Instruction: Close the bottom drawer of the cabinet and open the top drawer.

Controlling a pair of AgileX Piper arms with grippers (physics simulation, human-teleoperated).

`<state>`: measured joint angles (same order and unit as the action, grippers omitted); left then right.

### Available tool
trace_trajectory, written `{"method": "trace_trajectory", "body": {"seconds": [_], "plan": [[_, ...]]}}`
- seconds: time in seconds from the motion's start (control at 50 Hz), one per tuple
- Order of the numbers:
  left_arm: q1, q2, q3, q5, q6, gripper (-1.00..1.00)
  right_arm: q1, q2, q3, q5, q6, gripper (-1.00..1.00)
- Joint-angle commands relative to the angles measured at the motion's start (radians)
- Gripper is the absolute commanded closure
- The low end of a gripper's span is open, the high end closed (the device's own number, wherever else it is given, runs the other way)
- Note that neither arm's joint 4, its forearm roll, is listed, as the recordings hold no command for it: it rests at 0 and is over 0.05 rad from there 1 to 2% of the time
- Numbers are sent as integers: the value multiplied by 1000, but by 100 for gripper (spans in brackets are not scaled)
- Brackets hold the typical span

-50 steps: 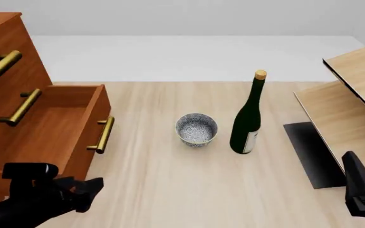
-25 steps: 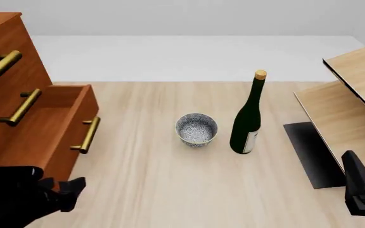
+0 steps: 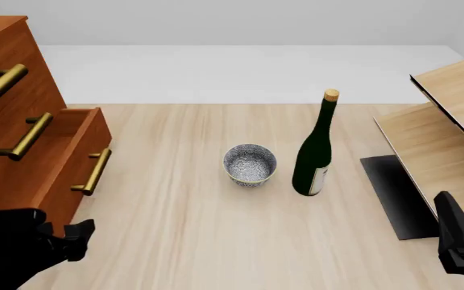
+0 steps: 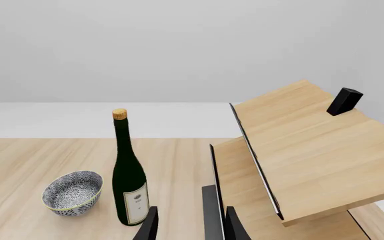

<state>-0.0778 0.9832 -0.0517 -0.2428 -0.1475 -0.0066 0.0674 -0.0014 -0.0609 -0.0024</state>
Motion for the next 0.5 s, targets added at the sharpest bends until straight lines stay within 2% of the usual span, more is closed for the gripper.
{"method": "trace_trajectory", "body": {"seconds": [0.02, 0.5], "plan": [[62, 38, 0, -51, 33, -100, 0, -10, 0, 9, 1, -100], [188, 49, -13, -88, 88, -100, 3, -27, 0, 28, 1, -100]]}}
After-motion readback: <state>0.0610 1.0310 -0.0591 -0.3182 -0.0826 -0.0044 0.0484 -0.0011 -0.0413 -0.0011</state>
